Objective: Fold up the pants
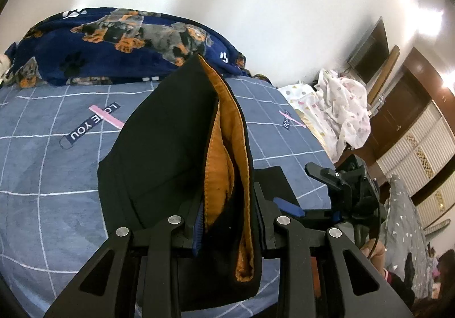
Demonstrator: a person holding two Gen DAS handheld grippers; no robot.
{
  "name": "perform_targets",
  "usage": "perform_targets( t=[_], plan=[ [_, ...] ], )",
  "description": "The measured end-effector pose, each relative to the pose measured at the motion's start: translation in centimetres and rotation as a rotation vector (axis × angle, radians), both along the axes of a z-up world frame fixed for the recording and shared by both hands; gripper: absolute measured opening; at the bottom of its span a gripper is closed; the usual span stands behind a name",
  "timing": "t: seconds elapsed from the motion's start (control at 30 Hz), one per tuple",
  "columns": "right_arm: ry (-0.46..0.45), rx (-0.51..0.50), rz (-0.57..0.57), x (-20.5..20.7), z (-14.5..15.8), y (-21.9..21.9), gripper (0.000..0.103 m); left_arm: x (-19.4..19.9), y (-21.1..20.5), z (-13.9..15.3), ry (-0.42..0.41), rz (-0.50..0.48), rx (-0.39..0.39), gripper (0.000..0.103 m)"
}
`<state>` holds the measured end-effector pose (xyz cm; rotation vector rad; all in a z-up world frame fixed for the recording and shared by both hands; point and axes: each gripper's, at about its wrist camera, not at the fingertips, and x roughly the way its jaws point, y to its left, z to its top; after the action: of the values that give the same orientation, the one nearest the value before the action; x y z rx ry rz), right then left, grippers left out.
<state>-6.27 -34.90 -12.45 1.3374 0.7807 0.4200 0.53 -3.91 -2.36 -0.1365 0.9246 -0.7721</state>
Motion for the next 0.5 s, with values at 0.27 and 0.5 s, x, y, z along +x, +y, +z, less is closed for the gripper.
perform_targets(
  t=[0.27, 0.5],
  plan=[
    [-0.010, 0.013, -0.004, -0.2, 0.3, -0.8, 0.092, -0.3, -2.0, 0.2, -0.004, -0.036, 0.001, 0.030],
    [-0.028, 0.026, -0.063, -1.3, 1.0, -3.6, 0.097, -0.9, -5.1, 0.3, -0.006, -0.099, 0.006, 0.030]
  ],
)
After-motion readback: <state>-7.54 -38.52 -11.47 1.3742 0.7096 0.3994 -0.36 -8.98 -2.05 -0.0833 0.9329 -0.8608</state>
